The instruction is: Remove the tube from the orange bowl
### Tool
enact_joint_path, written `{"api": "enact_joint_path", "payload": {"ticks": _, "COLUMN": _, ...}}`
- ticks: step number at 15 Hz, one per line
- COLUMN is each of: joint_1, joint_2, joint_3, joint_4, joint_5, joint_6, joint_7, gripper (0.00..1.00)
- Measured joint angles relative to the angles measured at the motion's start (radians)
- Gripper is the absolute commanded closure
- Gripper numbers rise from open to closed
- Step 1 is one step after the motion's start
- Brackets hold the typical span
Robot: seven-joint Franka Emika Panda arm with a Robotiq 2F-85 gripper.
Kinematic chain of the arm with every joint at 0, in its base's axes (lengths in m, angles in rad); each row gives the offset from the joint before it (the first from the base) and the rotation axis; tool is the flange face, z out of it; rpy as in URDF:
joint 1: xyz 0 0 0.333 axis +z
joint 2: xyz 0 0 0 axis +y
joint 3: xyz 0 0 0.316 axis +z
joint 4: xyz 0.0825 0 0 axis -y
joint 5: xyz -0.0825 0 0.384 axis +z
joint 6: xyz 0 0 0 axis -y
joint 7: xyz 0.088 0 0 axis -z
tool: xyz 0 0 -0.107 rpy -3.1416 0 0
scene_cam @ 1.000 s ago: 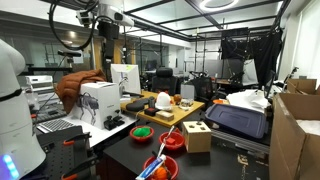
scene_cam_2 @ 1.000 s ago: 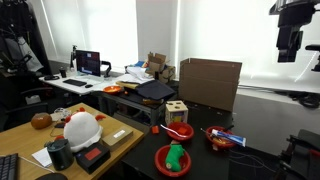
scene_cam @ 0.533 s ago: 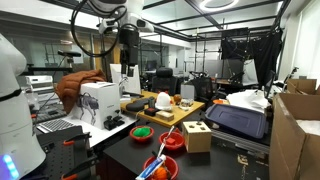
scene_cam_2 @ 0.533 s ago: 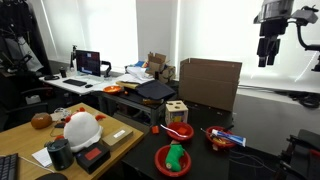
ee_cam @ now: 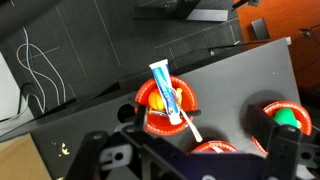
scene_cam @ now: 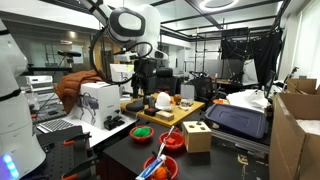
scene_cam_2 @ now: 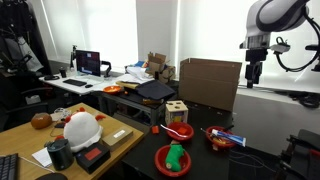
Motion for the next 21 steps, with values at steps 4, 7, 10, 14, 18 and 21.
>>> {"api": "enact_joint_path", "payload": {"ticks": 4, "joint_1": -0.012, "joint_2": 0.133, "joint_3": -0.006, "joint_4": 0.005, "joint_5": 0.000, "joint_6": 0.075, "joint_7": -0.057, "gripper": 0.00}}
{"api": "enact_joint_path", "payload": {"ticks": 7, "joint_1": -0.012, "joint_2": 0.220, "joint_3": 0.000, "joint_4": 0.025, "joint_5": 0.005, "joint_6": 0.128, "joint_7": -0.070, "gripper": 0.00}}
{"api": "enact_joint_path", "payload": {"ticks": 10, "joint_1": -0.013, "joint_2": 0.320, "joint_3": 0.012, "joint_4": 0.054, "joint_5": 0.014, "joint_6": 0.203, "joint_7": -0.076, "gripper": 0.00}}
{"api": "enact_joint_path", "payload": {"ticks": 14, "joint_1": -0.024, "joint_2": 0.472, "joint_3": 0.028, "joint_4": 0.087, "joint_5": 0.014, "joint_6": 0.324, "joint_7": -0.074, "gripper": 0.00}}
{"api": "enact_joint_path", "payload": {"ticks": 18, "joint_1": -0.041, "joint_2": 0.612, "joint_3": 0.052, "joint_4": 0.116, "joint_5": 0.014, "joint_6": 0.438, "joint_7": -0.073, "gripper": 0.00}}
{"api": "enact_joint_path", "payload": {"ticks": 21, "joint_1": -0.046, "joint_2": 0.689, "joint_3": 0.065, "joint_4": 0.140, "joint_5": 0.013, "joint_6": 0.510, "joint_7": -0.072, "gripper": 0.00}}
